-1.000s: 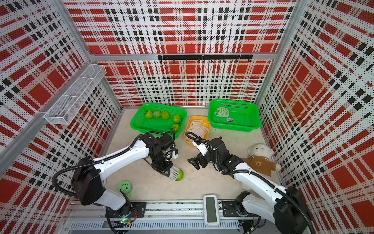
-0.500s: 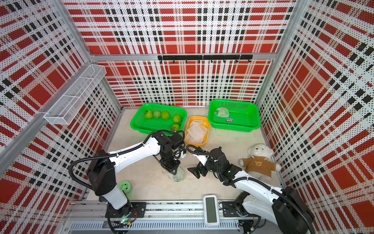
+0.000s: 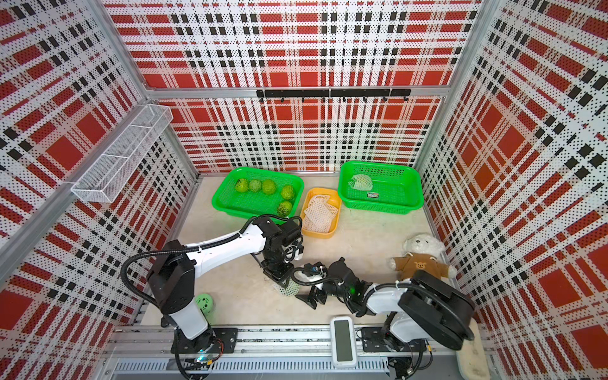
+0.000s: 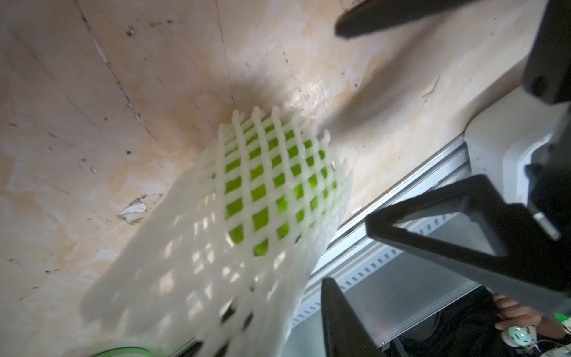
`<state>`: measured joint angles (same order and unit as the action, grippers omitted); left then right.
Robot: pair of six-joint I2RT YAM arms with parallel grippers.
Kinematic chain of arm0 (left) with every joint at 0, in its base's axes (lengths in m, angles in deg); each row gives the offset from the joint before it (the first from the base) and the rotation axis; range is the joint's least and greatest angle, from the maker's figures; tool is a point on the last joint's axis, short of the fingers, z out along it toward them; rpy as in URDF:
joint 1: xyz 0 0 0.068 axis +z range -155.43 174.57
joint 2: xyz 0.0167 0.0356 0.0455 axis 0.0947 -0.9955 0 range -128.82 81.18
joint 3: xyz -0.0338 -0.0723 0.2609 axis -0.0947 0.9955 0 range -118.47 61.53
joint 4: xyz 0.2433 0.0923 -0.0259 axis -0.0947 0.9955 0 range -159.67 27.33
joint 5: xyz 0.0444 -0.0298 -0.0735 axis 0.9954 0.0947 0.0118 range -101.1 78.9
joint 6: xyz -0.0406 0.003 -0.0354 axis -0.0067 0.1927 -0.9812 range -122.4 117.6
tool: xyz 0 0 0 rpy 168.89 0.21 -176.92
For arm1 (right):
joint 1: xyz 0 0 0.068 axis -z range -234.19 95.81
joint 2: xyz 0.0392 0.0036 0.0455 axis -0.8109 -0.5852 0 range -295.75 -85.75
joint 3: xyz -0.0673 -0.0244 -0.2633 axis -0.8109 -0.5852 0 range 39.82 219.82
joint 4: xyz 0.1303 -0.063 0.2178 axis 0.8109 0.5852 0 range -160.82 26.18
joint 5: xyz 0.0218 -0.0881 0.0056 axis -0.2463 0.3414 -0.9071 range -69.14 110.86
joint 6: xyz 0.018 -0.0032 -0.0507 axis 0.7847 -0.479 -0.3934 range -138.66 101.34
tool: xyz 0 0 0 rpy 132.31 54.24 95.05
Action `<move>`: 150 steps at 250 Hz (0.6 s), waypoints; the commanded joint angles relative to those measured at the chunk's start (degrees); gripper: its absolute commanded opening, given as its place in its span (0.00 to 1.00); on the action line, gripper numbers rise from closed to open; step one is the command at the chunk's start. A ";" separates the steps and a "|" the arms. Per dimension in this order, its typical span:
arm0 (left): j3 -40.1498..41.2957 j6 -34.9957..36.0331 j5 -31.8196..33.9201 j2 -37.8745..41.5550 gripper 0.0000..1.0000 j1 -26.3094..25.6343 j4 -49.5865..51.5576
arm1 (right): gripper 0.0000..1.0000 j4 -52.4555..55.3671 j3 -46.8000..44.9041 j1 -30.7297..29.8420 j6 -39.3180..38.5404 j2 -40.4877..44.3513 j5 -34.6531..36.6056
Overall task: Sleeve custard apples in foam nets
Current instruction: Put on the foam net on the custard apple.
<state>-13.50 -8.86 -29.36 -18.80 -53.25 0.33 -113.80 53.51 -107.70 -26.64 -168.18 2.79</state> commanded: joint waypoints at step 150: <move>6.02 -3.71 -3.36 8.07 0.55 2.87 -7.63 | 0.74 -3.69 8.93 -4.40 -4.95 -11.96 3.06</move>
<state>-7.23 -11.39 -30.54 -13.38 -50.49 -3.87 -118.89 60.51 -111.66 -29.51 -178.91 6.44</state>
